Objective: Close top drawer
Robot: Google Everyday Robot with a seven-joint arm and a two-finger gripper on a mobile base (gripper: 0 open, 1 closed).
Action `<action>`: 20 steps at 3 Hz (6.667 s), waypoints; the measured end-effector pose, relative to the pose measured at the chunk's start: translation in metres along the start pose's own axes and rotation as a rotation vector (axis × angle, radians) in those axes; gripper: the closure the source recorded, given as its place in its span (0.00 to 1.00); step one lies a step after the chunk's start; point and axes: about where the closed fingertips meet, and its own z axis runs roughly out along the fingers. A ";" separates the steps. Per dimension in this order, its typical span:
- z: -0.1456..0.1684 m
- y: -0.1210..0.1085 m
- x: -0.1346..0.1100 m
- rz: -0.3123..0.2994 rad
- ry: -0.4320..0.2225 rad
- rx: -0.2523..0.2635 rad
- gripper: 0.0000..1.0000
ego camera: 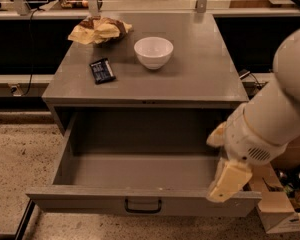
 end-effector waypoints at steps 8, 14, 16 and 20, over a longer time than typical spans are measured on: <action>0.174 0.071 0.069 -0.041 -0.073 -0.010 1.00; 0.204 -0.053 0.054 -0.010 -0.063 0.051 1.00; 0.203 -0.115 0.047 -0.011 -0.066 0.096 1.00; 0.187 -0.156 0.026 -0.089 -0.094 0.153 1.00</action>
Offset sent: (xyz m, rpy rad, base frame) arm -0.0600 0.0009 -0.1234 0.0536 0.1326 -0.0132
